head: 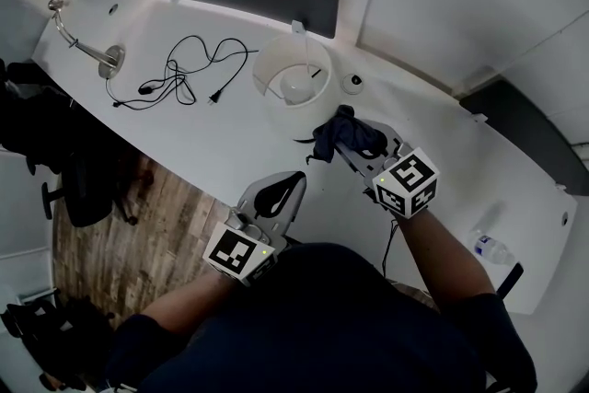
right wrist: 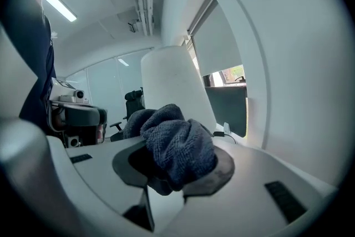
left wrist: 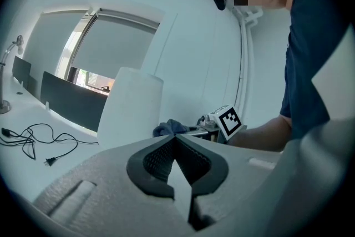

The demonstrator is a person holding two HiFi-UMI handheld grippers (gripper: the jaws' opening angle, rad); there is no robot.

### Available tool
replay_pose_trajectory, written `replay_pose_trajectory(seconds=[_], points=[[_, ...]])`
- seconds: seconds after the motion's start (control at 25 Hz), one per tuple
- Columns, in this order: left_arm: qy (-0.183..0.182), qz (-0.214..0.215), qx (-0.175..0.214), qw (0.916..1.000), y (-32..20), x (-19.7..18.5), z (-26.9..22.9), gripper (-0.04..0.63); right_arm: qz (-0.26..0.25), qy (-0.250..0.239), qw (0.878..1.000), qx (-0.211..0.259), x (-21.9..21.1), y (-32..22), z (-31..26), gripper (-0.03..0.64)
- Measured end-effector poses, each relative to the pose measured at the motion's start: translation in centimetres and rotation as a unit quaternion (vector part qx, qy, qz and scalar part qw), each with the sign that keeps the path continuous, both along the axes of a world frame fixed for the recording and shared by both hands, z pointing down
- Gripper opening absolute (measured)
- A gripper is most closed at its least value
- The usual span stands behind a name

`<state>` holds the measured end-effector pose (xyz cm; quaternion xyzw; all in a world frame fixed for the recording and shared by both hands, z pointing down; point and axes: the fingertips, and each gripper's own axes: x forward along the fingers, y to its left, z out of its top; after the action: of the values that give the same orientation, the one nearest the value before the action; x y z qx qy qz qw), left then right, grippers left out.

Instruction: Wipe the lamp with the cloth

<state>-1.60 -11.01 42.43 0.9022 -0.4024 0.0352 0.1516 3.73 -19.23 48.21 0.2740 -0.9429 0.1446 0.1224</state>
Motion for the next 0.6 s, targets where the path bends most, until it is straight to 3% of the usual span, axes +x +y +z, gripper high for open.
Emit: replay_pose_trajectory(seconds=[0.28,0.6], points=[[0.007,0.007,0.005,0.9999,0.1,0.3,-0.1,0.006,-0.002,0.001,0.999,0.039,0.1,-1.6,-4.5,0.129],[0.010,0.008,0.007,0.9999,0.0,0.1,-0.3,0.006,-0.004,-0.038,0.997,0.070,-0.3,-2.3,-9.9,0.129]])
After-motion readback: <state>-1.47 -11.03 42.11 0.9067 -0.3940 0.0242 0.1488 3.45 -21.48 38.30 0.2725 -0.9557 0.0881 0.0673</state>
